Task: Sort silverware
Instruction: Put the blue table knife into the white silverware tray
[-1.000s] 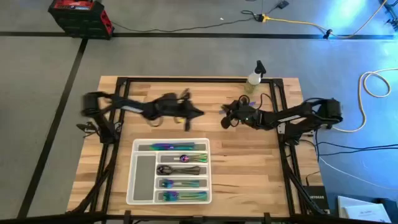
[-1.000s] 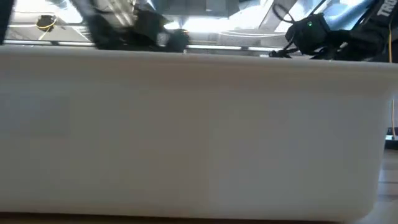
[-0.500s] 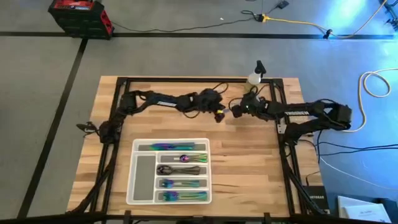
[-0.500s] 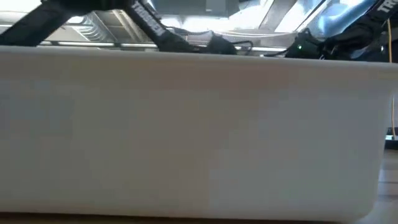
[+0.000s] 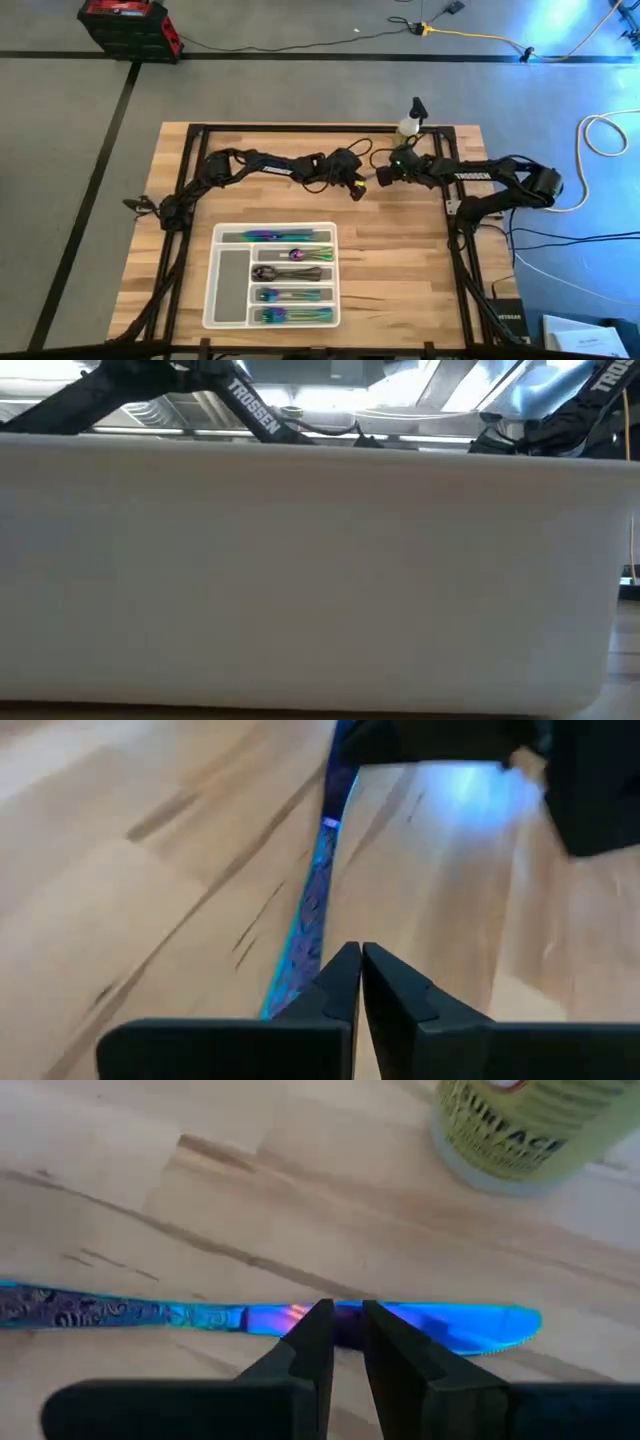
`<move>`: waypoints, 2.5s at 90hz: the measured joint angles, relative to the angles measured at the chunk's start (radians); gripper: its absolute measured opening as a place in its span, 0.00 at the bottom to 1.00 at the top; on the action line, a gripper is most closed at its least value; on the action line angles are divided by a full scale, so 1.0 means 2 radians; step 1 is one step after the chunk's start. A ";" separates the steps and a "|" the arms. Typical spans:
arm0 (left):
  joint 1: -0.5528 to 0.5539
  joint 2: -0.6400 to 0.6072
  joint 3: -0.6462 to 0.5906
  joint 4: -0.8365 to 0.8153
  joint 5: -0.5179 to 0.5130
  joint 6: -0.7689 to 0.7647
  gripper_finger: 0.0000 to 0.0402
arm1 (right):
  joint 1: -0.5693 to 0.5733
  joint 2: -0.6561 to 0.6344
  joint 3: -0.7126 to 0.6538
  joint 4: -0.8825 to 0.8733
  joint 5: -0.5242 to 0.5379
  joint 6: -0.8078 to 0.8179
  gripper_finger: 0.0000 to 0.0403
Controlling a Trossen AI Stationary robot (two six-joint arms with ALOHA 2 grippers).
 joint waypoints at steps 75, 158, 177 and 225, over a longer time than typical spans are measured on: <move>-0.026 -0.024 -0.001 -0.082 -0.080 0.077 0.00 | 0.084 0.058 0.001 0.039 -0.009 0.052 0.10; -0.123 -0.343 -0.270 -0.147 -0.306 0.026 0.00 | 0.275 -0.013 0.005 0.148 -0.077 -0.126 0.10; -0.106 -0.382 -0.374 -0.121 -0.305 -0.052 0.00 | 0.271 0.044 0.072 0.155 -0.078 -0.250 0.10; -0.105 -0.384 -0.397 -0.209 -0.349 -0.111 0.00 | 0.190 0.278 0.358 -0.040 -0.155 -0.351 0.01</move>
